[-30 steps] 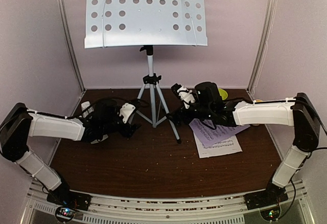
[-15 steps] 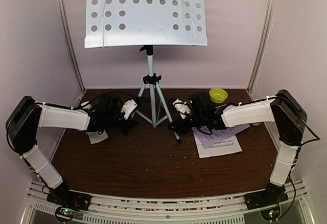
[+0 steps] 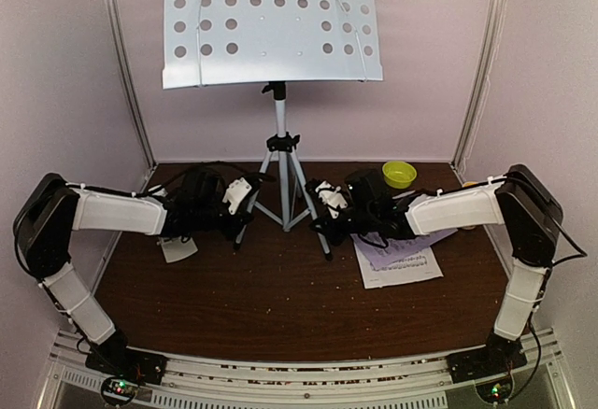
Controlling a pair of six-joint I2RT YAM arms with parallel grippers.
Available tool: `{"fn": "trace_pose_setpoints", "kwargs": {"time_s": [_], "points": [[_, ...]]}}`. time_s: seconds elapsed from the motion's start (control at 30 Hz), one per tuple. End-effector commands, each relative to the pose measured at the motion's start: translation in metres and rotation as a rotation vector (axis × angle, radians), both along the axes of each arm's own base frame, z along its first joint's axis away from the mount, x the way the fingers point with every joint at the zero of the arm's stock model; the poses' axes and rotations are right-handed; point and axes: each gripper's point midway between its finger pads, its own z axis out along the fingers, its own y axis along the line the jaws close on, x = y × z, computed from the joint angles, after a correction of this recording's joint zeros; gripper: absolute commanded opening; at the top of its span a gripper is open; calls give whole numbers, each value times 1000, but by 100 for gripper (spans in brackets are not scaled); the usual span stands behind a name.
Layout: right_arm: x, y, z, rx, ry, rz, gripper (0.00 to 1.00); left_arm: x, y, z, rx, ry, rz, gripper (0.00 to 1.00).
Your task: Set up the instrument practice props
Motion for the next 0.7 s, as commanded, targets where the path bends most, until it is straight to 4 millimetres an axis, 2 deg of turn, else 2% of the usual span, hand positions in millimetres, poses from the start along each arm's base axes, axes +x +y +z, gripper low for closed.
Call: {"fn": "trace_pose_setpoints", "kwargs": {"time_s": [0.0,0.27,0.4,0.47,0.57,0.67], "points": [[-7,-14,5,20,40,-48,0,-9,27,-18,80,46,49,0],[-15,-26,-1,-5,69,-76,0,0,63,-8,12,53,161,0],[-23,-10,5,26,82,-63,0,9,55,-9,14,75,144,0],[-26,2,2,13,82,-55,0,15,53,-10,14,74,149,3],[-22,15,0,9,71,-78,0,24,49,-11,9,70,157,4],[-10,18,-3,2,56,-117,0,31,46,-15,12,71,162,3]]}}
